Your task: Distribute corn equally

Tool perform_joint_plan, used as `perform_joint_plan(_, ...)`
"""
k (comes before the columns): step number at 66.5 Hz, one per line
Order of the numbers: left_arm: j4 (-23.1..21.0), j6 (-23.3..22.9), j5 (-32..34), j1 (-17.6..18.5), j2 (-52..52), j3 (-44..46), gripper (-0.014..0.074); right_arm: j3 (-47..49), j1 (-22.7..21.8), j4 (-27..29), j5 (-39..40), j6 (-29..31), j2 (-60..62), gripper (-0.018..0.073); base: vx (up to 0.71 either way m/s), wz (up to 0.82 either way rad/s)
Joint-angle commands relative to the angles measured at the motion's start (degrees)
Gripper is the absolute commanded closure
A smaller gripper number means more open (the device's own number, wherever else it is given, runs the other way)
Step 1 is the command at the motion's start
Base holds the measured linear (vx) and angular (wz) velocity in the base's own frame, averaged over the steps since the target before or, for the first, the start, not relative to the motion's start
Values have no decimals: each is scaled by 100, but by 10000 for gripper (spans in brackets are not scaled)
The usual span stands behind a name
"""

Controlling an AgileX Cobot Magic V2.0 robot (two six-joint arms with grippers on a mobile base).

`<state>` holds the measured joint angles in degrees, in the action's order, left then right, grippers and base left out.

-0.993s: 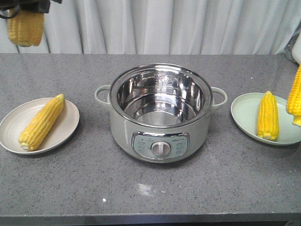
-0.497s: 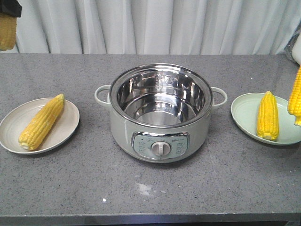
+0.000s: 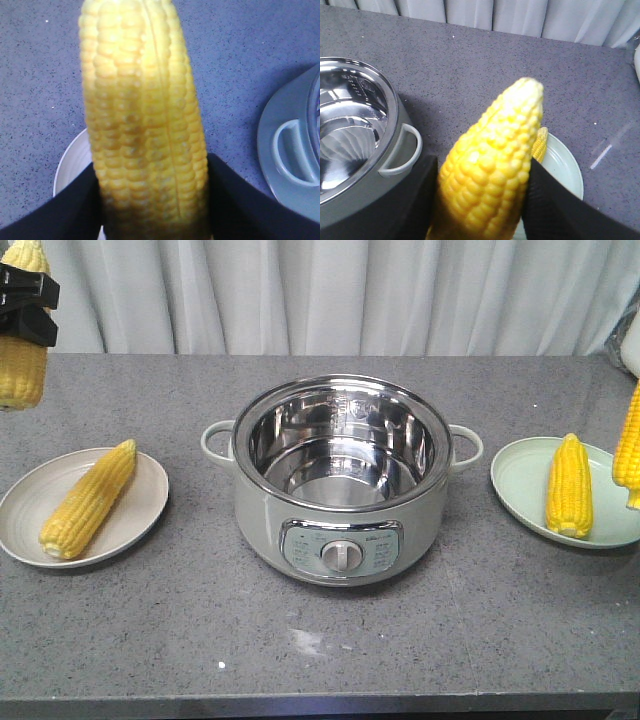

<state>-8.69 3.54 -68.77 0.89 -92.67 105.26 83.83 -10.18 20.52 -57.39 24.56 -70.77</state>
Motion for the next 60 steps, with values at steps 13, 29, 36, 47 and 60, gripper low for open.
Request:
perform_joint_plan(13,-101,-9,425,-2,252,137,559,134,-27,103,305,60,139,426,0,0)
perform_joint_plan(29,-101,-9,425,-2,252,137,559,134,-27,103,245,60,139,426,0,0)
perform_joint_plan(36,-101,-9,425,-2,252,137,559,134,-27,103,224,60,139,426,0,0)
perform_joint_plan(47,-106,-9,427,-2,252,137,559,134,-27,103,229,60,139,426,0,0)
perform_joint_plan(60,-106,-9,427,-2,252,137,559,134,-27,108,229,60,139,426,0,0)
